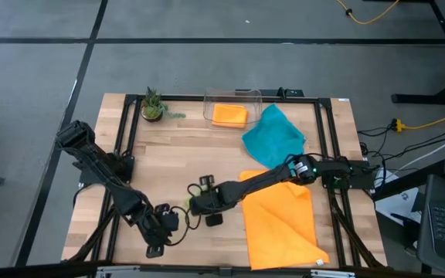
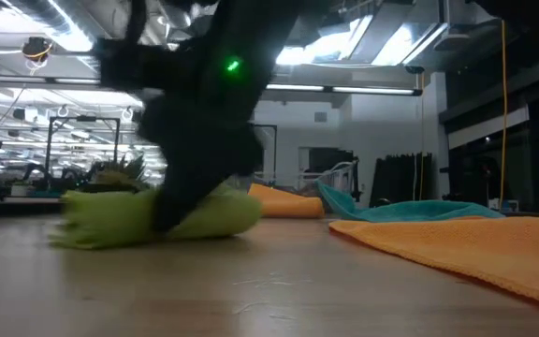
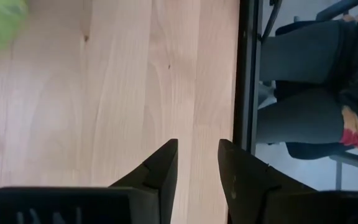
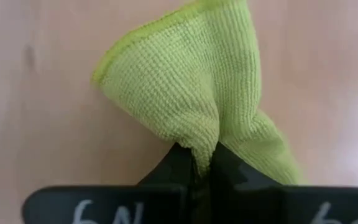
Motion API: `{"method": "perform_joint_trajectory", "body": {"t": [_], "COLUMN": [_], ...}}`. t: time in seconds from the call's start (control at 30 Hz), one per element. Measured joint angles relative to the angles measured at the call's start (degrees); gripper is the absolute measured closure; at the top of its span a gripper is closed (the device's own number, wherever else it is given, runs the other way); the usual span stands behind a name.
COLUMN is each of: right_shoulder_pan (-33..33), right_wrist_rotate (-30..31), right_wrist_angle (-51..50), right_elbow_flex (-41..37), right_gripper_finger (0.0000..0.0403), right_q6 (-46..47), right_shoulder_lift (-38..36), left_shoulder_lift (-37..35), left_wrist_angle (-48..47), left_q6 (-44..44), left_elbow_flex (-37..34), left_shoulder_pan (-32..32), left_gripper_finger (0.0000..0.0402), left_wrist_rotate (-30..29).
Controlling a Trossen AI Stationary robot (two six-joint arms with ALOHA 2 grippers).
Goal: Fold microfiber towels
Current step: Put the folded green microfiber cloth into the transparent bin
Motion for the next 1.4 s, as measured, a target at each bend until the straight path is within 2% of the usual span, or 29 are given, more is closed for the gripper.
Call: {"method": "perform_joint_trajectory", "body": {"t": [0.17,0.3,0.5,0.6,0.83,1.03,1.23,1.4], "right_shoulder_pan": [-0.8,-1.5,-4.8,-7.8,-18.6,-29.9,-38.2,-41.8], "right_wrist_rotate": [3.6,9.4,18.9,21.0,19.5,7.0,0.7,2.3], "right_wrist_angle": [-9.2,-14.2,-16.3,-16.0,-16.1,-13.2,-5.1,7.5], "right_elbow_flex": [0.1,0.1,0.3,0.4,0.4,-1.5,-11.7,-23.2], "right_gripper_finger": [0.0380,0.0380,0.0380,0.0380,0.0380,0.0380,0.0380,0.0380], "right_q6": [0.4,0.2,-1.7,-3.2,-7.7,-12.4,-14.5,-20.0], "right_shoulder_lift": [-5.6,-10.9,-20.5,-25.2,-29.7,-28.8,-28.4,-28.2], "left_shoulder_lift": [0.0,0.0,0.0,0.0,0.0,0.0,0.0,0.0], "left_wrist_angle": [0.1,0.2,0.1,0.2,0.2,0.2,0.2,0.2], "left_q6": [0.0,0.0,0.2,0.4,3.5,4.8,5.1,7.9], "left_elbow_flex": [0.0,0.0,0.0,0.0,0.0,0.0,0.0,0.0], "left_shoulder_pan": [-0.3,-0.3,-0.2,-0.2,-0.2,-0.1,-0.1,0.0], "left_gripper_finger": [0.0293,0.0293,0.0293,0.0293,0.0293,0.0293,0.0293,0.0293], "left_wrist_rotate": [-1.1,-1.2,-1.5,-2.1,-3.0,-4.5,-4.7,-4.9]}}
